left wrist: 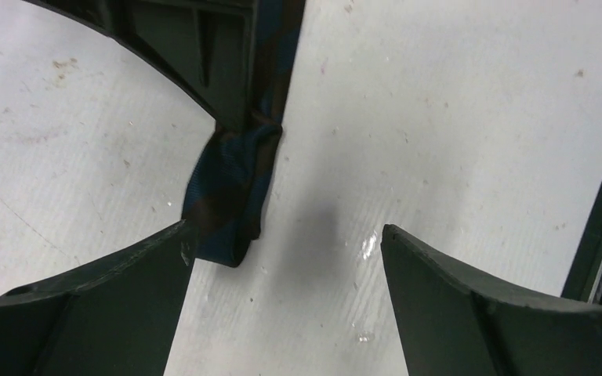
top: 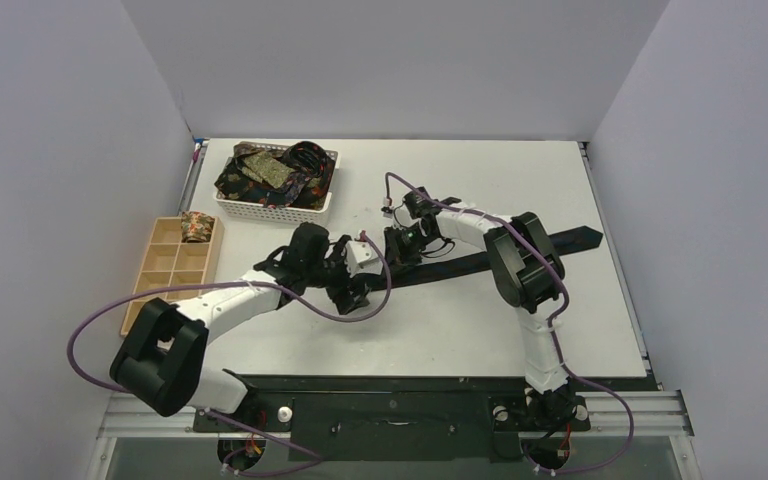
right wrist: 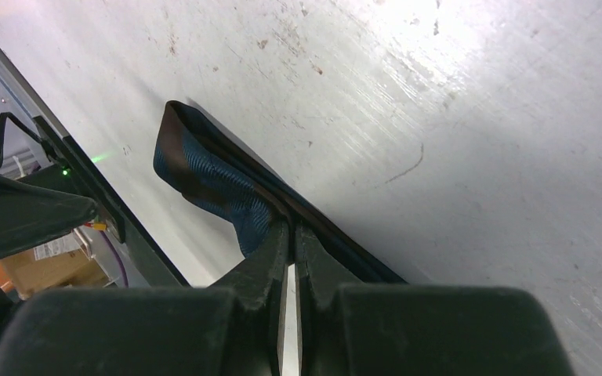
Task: Roll the ties
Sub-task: Roll the tie at the center of the board.
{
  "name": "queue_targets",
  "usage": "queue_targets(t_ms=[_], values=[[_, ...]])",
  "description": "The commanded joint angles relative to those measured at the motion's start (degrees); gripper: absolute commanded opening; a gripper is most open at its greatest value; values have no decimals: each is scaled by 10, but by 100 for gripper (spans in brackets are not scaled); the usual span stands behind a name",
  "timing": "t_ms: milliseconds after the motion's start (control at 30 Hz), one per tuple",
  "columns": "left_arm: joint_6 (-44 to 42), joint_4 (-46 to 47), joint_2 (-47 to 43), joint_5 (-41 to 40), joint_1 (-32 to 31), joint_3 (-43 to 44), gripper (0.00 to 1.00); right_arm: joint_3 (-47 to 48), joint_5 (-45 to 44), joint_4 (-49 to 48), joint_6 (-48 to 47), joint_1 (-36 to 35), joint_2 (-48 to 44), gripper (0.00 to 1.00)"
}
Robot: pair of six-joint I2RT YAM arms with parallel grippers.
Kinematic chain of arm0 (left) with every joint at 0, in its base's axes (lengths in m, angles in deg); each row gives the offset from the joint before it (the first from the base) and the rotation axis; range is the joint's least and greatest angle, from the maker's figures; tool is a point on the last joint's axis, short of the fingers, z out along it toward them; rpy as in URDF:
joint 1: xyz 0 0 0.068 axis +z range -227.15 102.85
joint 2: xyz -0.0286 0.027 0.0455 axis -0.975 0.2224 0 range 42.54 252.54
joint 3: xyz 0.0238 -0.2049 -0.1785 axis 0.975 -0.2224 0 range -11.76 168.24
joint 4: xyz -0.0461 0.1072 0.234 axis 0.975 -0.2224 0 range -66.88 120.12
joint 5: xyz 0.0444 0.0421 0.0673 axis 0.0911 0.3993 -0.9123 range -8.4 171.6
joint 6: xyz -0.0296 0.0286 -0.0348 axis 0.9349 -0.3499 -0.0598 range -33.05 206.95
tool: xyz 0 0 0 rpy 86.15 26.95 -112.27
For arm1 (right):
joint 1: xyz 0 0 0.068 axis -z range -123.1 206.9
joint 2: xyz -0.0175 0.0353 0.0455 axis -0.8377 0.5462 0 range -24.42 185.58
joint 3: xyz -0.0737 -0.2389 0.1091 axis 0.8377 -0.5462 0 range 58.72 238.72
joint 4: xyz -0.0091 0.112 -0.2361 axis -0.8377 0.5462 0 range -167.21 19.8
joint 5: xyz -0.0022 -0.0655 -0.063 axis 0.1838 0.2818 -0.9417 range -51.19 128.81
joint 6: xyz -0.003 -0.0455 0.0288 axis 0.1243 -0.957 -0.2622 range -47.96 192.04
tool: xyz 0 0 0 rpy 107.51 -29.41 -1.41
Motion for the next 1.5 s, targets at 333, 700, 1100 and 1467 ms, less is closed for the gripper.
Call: queue_targets(t_ms=[333, 700, 1100, 1467], values=[[81, 259, 133, 18, -4, -10, 96, -12, 9, 38, -50, 16, -1, 0], [33, 241, 229, -114, -85, 24, 74, -32, 28, 38, -61, 16, -34, 0], [26, 204, 246, -92, -89, 45, 32, 40, 46, 190, -169, 125, -88, 26], [8, 202, 257, -86, -101, 47, 29, 137, -191, 362, -331, 351, -27, 22]])
